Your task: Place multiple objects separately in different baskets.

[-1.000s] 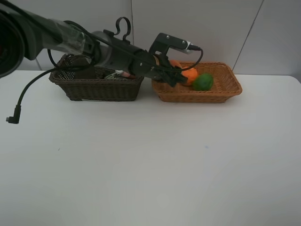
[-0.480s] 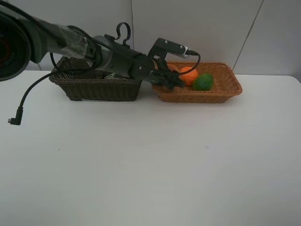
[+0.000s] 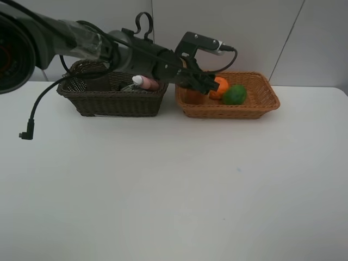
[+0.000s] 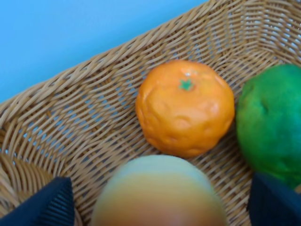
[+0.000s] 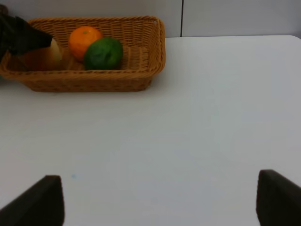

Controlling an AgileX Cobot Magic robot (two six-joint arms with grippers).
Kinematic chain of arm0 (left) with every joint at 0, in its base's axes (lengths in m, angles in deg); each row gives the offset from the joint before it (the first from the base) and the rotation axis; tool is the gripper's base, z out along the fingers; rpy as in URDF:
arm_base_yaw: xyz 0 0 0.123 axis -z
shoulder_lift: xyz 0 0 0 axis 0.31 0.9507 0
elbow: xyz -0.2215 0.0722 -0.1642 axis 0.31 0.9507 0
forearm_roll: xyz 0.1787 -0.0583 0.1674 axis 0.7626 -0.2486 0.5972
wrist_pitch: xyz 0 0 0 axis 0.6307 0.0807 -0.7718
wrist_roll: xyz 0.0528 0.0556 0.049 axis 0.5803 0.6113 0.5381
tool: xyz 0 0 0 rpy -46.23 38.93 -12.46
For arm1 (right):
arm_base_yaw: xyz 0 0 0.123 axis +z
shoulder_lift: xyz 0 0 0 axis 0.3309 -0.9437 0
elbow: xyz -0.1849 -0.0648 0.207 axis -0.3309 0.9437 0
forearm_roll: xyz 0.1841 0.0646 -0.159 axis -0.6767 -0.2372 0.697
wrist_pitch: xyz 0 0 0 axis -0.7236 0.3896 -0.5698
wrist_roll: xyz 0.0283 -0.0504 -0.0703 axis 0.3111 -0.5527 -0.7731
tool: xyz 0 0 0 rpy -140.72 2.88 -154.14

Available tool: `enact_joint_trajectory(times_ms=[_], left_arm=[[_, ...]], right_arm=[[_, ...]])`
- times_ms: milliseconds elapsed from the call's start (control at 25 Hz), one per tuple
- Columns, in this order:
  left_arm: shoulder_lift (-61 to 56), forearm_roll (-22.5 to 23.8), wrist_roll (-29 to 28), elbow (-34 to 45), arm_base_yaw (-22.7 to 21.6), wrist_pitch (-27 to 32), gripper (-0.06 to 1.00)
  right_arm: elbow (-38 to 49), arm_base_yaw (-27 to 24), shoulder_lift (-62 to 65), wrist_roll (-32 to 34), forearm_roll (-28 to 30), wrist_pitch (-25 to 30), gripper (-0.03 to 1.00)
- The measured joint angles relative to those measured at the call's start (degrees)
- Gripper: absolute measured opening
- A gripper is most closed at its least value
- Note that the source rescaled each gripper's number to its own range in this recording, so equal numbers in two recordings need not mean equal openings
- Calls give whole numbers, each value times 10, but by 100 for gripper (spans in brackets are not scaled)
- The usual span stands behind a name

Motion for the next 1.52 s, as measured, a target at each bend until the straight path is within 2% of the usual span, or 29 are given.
enact_joint_trajectory(times_ms=[240, 400, 560, 720, 960, 1200, 1360, 1520], left_arm=[[-2, 0, 0, -2, 0, 23, 96], [-24, -4, 0, -2, 0, 61, 96], [-82, -10, 3, -2, -12, 153, 96], [-154, -22, 7, 24, -52, 255, 96], [-310, -30, 7, 148, -156, 364, 96], [-552, -30, 13, 322, -253, 418, 96], [-732, -30, 31, 423, -275, 447, 96], [-892, -36, 41, 478, -277, 516, 96]], right_arm=[[0, 0, 0, 0, 0, 0, 63], [0, 0, 0, 0, 0, 0, 63], [0, 0, 0, 0, 0, 0, 63], [0, 0, 0, 0, 0, 0, 63], [0, 0, 0, 0, 0, 0, 63], [0, 0, 0, 0, 0, 0, 63], [0, 0, 0, 0, 0, 0, 63], [0, 0, 0, 0, 0, 0, 63]])
